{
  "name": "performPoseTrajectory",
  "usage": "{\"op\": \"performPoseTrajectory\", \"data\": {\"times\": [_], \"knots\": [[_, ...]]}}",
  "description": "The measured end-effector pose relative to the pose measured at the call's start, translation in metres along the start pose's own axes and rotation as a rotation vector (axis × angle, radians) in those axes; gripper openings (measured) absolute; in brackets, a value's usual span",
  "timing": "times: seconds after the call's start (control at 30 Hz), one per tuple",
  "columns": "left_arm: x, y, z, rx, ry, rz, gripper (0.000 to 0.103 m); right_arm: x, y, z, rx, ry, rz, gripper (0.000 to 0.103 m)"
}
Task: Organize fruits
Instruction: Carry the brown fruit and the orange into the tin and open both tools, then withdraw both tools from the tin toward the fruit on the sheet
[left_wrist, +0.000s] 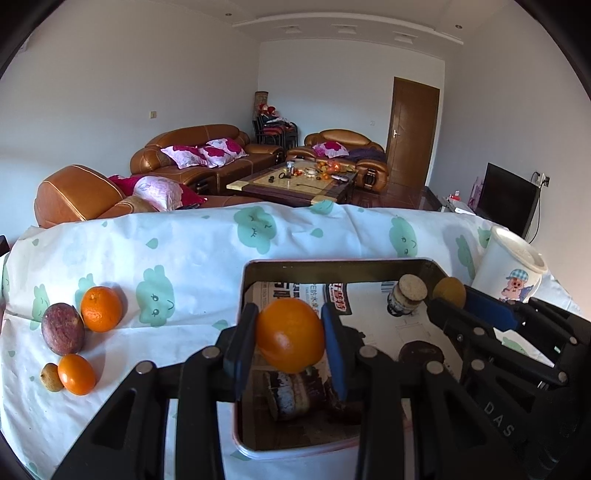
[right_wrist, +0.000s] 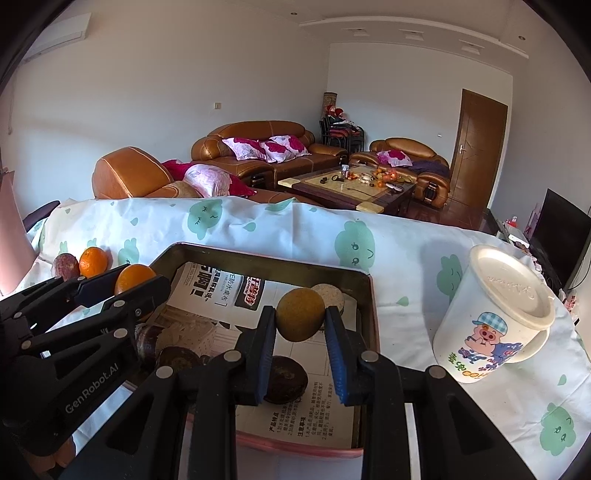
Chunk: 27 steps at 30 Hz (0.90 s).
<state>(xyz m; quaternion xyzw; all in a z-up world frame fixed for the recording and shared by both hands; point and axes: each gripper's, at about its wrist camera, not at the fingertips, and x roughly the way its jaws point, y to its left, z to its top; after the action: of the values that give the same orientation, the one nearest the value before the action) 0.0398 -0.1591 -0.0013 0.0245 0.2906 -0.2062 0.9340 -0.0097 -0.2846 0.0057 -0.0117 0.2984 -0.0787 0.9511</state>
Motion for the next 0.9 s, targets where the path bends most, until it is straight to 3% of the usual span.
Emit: {"op": "performPoseTrajectory", "data": {"times": [0.1,0.17,0.33,0.53,0.63,0.9], "knots": [[-0.003,-0.001,0.000,0.006,-0.017,0.005,0.041,0.000,0.003,-0.001,-0.008,0.007,0.020,0.029],[-0.008,-0.004,-0.001,0.016,-0.043,0.020,0.057,0.001,0.006,-0.002,-0.018,0.011,0.029,0.031],[-0.020,0.002,-0.002,-0.015,-0.102,0.066,0.073,-0.006,0.006,-0.001,-0.015,-0.022,0.019,0.035],[-0.029,0.024,-0.003,-0.100,-0.136,0.120,0.099,-0.010,-0.004,0.002,0.043,-0.048,-0.004,0.068],[-0.032,0.030,-0.006,-0.117,-0.137,0.129,0.100,-0.012,-0.008,0.002,0.084,-0.053,0.016,0.077],[-0.041,0.034,-0.011,-0.101,-0.145,0.165,0.103,-0.013,0.004,-0.001,0.053,-0.062,-0.002,0.078]]}}
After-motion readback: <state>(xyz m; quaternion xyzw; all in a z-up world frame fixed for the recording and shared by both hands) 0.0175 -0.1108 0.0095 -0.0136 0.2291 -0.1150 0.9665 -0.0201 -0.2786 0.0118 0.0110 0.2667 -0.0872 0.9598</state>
